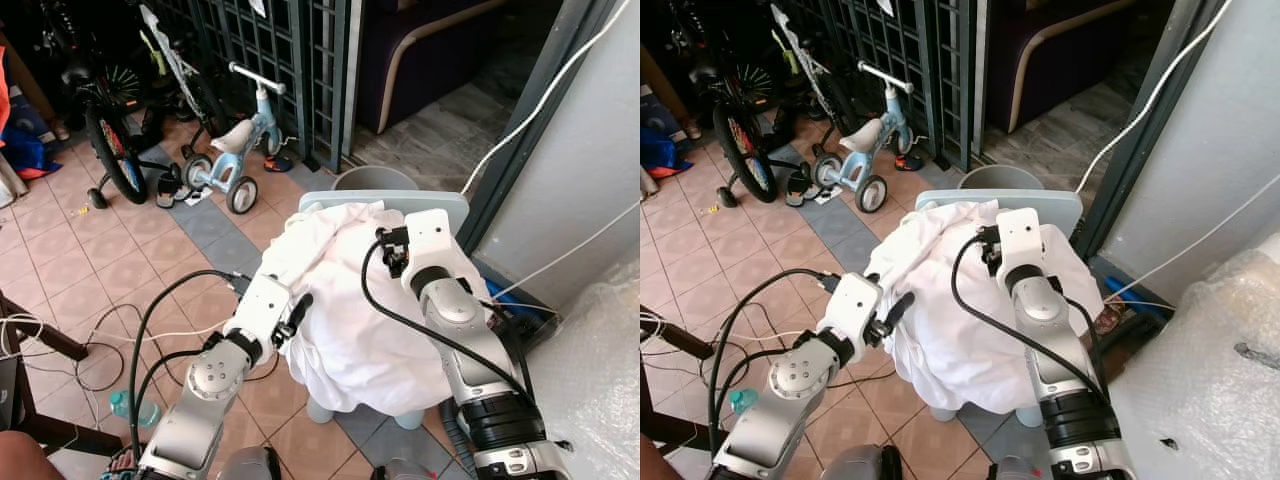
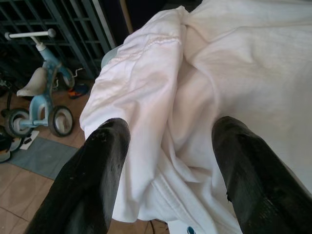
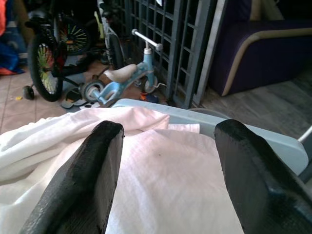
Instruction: Clothes washing
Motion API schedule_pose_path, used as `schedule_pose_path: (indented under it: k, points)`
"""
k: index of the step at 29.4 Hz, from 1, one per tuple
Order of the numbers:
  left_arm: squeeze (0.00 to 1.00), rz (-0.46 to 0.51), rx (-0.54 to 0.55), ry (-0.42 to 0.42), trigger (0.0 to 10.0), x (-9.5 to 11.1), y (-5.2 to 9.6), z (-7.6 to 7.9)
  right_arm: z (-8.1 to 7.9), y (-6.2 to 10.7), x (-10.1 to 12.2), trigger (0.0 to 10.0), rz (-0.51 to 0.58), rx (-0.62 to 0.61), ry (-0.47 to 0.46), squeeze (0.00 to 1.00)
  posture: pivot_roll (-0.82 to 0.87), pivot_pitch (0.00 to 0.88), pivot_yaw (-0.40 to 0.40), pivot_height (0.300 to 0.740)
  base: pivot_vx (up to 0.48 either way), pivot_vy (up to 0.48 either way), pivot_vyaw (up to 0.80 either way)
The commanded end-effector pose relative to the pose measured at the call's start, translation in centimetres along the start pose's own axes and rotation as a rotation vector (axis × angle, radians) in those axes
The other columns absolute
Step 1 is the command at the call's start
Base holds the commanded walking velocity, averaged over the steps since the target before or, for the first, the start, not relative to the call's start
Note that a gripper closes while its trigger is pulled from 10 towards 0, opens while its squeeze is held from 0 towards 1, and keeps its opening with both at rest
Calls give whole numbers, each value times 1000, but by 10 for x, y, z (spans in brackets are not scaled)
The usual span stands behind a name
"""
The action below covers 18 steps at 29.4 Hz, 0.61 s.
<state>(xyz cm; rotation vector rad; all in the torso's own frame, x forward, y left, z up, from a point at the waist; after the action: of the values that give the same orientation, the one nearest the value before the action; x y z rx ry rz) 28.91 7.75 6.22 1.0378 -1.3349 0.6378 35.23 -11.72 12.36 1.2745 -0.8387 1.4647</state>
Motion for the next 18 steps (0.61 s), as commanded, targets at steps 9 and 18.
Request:
schedule_pose_path:
  k: [9,18]
  points:
    - [0,78,111,23,10000,16,14,-23,-15,56,36,10000,120,526,124,1000,-2,81,51,740,0,0,0]
    - [0,93,117,29,10000,21,14,-25,-25,87,-21,10000,-113,712,286,122,3,77,51,740,0,0,0]
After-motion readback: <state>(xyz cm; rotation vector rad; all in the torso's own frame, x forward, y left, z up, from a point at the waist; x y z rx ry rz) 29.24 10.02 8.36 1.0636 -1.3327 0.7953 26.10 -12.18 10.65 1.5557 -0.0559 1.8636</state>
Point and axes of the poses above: a point about 5 cm out from each wrist's last joint towards the gripper, its own y axis pointing back from the gripper into the wrist, its own x axis along the axis of the wrist's last joint, z = x × y, the point moved 5 cm from there along -y, pointing out of the wrist towards the gripper, and after that the axes turned 7 degrees about y, right-handed, at the moved point
